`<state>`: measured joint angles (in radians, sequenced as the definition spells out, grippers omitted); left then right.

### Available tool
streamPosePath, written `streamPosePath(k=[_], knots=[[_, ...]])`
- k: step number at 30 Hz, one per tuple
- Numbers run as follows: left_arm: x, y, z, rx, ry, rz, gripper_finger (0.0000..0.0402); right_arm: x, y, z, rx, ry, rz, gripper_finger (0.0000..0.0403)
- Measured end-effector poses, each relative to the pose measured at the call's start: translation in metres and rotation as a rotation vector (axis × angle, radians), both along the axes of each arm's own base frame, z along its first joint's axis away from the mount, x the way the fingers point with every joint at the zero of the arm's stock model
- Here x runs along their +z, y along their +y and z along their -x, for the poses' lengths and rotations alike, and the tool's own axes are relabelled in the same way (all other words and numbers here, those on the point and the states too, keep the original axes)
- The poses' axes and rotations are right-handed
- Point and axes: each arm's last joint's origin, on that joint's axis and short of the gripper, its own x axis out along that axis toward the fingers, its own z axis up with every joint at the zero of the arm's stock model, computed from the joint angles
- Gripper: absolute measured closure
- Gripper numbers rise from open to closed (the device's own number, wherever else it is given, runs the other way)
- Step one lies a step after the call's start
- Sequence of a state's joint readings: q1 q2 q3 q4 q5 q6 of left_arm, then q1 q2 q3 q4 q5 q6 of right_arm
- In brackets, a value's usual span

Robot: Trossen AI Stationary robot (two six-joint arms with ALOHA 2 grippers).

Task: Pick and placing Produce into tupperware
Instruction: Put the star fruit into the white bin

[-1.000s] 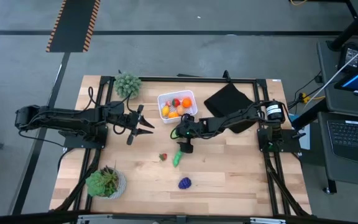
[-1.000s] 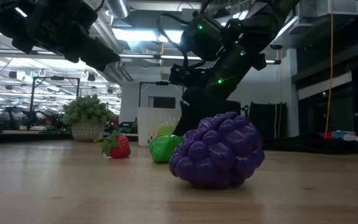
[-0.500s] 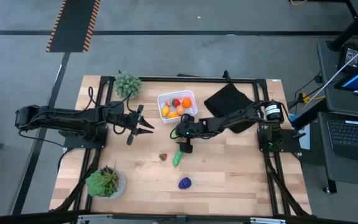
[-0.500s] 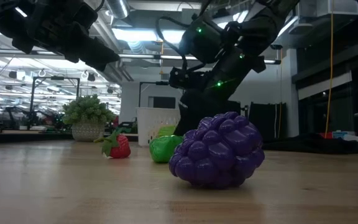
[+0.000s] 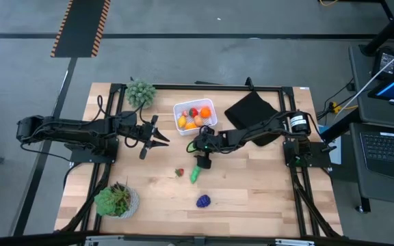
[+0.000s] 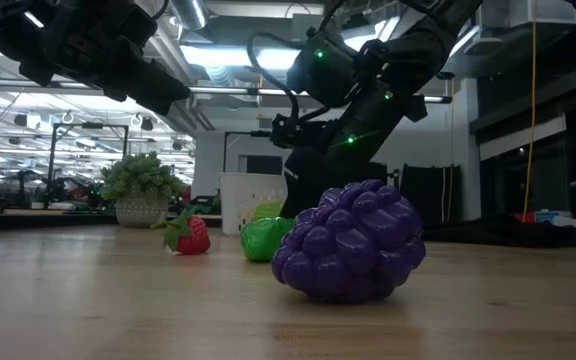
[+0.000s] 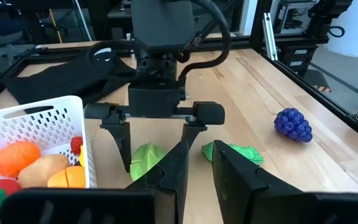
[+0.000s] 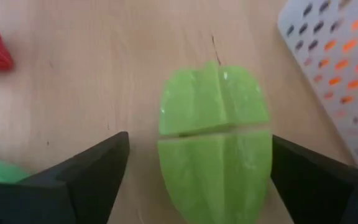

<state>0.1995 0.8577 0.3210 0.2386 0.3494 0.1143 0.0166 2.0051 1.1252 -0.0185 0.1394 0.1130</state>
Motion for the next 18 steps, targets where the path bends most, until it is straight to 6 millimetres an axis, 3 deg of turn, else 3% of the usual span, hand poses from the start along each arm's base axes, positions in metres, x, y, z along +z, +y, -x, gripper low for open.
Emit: streamPosePath(k=[18], knots=[[-0.0012,0.0,0.0004,0.001,0.013,0.003,0.0294,-0.005,0.0,-0.0031,-0.074,-0.029,-0.058,0.0143]])
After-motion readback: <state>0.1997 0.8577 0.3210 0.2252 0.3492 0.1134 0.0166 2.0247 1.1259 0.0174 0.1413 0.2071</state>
